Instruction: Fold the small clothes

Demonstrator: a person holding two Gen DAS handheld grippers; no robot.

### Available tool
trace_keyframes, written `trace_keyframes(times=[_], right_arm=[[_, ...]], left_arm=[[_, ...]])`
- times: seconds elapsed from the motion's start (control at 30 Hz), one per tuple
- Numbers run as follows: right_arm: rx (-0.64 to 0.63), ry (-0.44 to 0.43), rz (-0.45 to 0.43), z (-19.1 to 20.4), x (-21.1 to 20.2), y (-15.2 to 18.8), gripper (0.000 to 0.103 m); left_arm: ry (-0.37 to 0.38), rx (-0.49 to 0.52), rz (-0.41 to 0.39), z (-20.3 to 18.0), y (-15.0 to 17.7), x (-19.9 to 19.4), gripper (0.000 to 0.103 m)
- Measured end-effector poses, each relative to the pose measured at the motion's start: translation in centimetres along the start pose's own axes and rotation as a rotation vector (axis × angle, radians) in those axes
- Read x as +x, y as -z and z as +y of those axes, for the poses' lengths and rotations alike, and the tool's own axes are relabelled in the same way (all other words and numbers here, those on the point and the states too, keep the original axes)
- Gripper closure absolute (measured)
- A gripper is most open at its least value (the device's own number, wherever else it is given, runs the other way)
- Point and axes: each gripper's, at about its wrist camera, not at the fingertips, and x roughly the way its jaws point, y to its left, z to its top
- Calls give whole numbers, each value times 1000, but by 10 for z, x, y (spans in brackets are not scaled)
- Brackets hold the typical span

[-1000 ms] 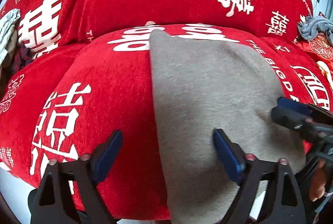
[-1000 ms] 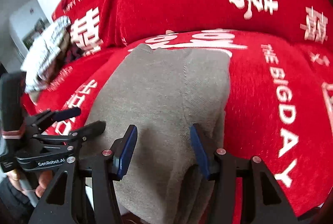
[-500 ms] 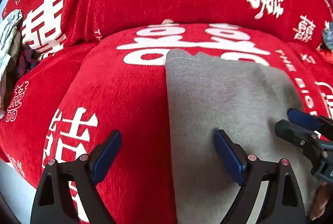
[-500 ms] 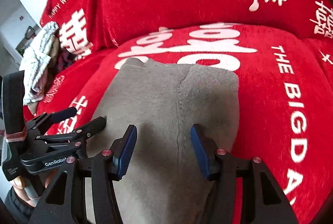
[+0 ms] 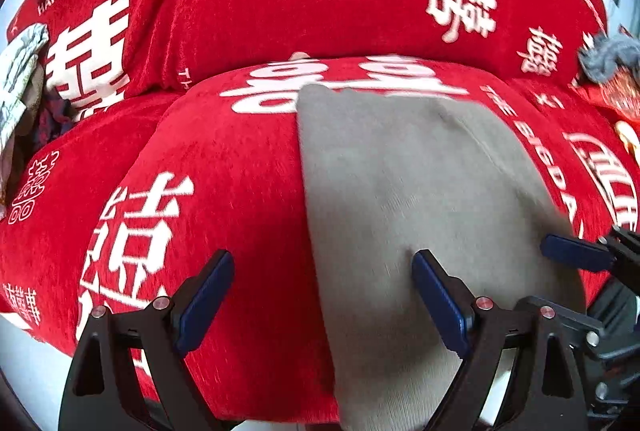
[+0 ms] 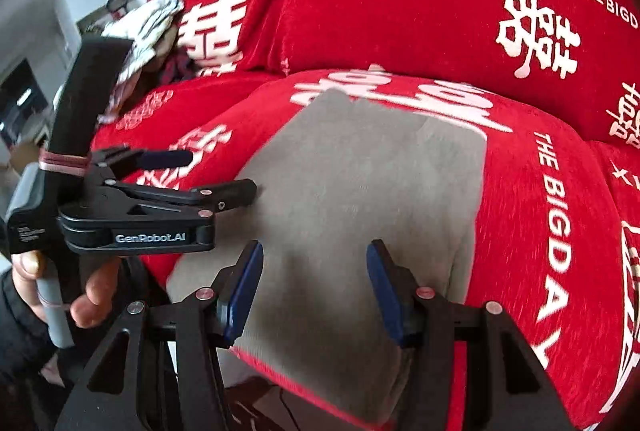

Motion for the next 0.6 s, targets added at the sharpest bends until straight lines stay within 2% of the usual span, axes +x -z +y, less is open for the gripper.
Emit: trace_keyframes(times=[0.13, 0.43, 0.6], right_arm=[[11, 24, 25, -8, 3, 25, 45], [54, 18, 33, -18, 2, 55, 46], [16, 99, 58, -5, -6, 54, 45]], left_arm=[[-11, 54, -26, -10, 22, -6, 12], [-13, 77, -24, -13, 43, -6, 12], [-42, 108, -37, -18, 48, -18, 12]])
